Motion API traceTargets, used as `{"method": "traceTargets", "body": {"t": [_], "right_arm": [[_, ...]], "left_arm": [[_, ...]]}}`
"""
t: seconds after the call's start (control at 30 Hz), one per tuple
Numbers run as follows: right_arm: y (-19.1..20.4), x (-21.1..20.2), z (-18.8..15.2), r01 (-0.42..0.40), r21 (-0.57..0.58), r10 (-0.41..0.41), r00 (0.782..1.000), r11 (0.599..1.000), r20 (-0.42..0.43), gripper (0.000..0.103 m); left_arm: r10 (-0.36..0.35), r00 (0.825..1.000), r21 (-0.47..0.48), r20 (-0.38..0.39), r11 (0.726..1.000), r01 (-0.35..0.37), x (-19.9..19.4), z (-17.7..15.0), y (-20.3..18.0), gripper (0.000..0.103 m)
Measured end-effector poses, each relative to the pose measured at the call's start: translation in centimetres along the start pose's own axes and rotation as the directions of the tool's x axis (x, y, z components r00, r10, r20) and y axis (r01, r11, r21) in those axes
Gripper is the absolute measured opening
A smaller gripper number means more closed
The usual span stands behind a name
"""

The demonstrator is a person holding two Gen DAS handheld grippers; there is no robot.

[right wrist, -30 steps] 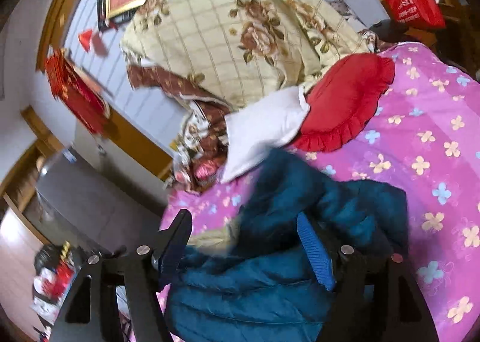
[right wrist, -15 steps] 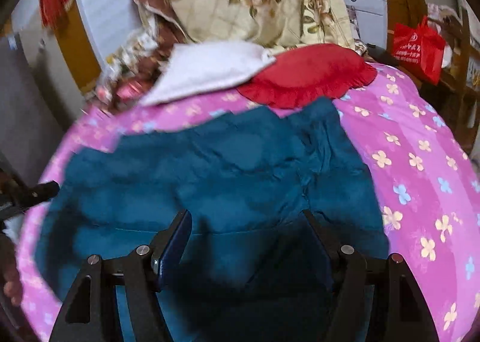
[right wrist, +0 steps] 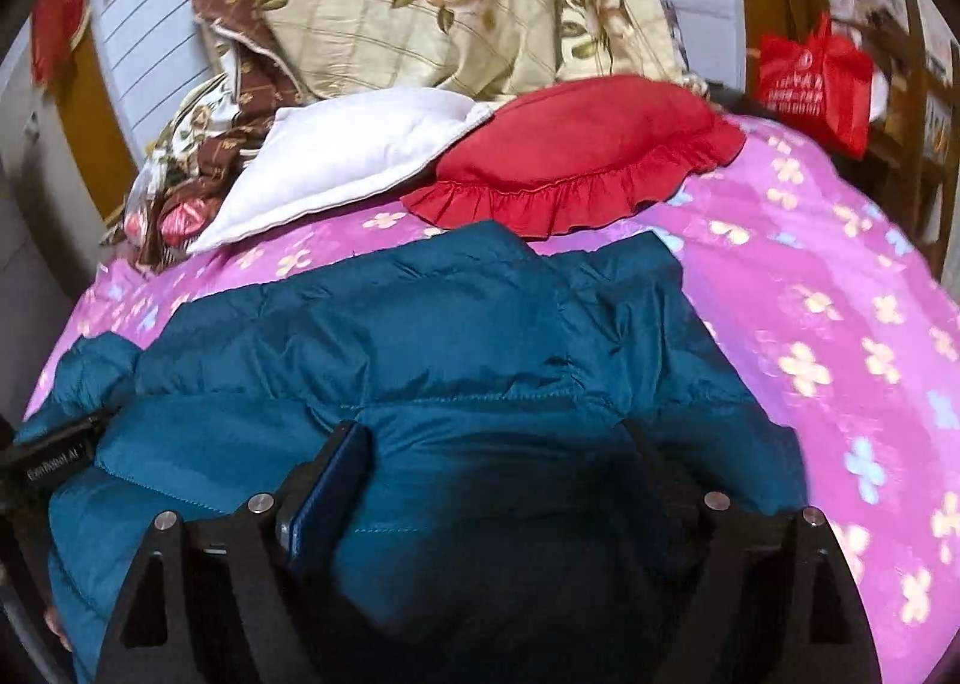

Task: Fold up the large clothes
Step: 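Press the folded jacket flat with both grippers and withdraw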

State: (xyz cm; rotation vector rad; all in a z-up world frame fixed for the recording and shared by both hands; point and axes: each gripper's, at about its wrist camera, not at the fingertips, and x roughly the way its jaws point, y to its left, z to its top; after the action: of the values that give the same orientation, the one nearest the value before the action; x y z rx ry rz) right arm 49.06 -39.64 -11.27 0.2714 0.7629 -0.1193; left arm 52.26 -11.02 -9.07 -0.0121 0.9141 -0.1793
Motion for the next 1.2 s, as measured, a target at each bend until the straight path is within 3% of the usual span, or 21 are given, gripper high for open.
{"method": "traceTargets", "body": {"t": [0.2, 0.37, 0.47, 0.63, 0.7, 0.8, 0.87, 1.0, 1.2], "right_arm": [[0.0, 1.1, 0.1, -0.030, 0.016, 0.030, 0.999, 0.999, 0.010, 0.084], [1.0, 1.3, 0.3, 0.023, -0.038, -0.025, 0.999, 0.999, -0.032, 0.083], [1.5, -1.0, 0.3, 0.059, -0.085, -0.064, 0.996, 0.995, -0.055, 0.082], [1.3, -9.0, -2.2, 0.022, -0.142, -0.017, 0.999, 0.990, 0.038, 0.082], [1.0, -10.4, -3.8, 0.021, -0.156, -0.014, 0.999, 0.987, 0.045, 0.082], [-0.4, -9.3, -6.3, 0.054, -0.142, -0.055, 0.998, 0.988, -0.004, 0.083], [-1.2, -8.3, -7.0, 0.073, -0.116, -0.076, 0.997, 0.991, -0.015, 0.083], [-1.7, -8.8, -6.8, 0.089, -0.097, -0.093, 0.995, 0.991, -0.039, 0.083], [-2.4, -15.2, -9.2, 0.048, -0.061, -0.049, 0.999, 0.997, -0.005, 0.083]], "left_arm": [[-0.021, 0.999, -0.023, 0.029, 0.999, 0.022, 0.8, -0.3, 0.4, 0.070], [0.069, 0.997, 0.035, -0.025, 0.997, -0.068, -0.7, -0.3, 0.0, 0.070], [0.076, 0.997, 0.027, 0.003, 0.997, -0.076, -4.7, -0.9, 1.3, 0.070], [0.076, 0.993, -0.040, 0.094, 0.997, -0.073, -10.2, -3.5, 7.3, 0.070], [0.113, 0.989, -0.067, 0.094, 0.992, -0.107, -10.3, -4.7, 9.6, 0.070], [0.139, 0.990, -0.092, 0.022, 0.986, -0.136, -7.9, -6.7, 12.9, 0.074], [0.138, 0.990, -0.104, 0.023, 0.985, -0.135, -7.7, -7.1, 13.5, 0.080], [0.126, 0.992, -0.102, 0.016, 0.987, -0.124, -9.6, -7.1, 13.1, 0.079], [0.149, 0.983, -0.078, 0.107, 0.987, -0.141, -17.0, -11.2, 12.3, 0.079]]}}
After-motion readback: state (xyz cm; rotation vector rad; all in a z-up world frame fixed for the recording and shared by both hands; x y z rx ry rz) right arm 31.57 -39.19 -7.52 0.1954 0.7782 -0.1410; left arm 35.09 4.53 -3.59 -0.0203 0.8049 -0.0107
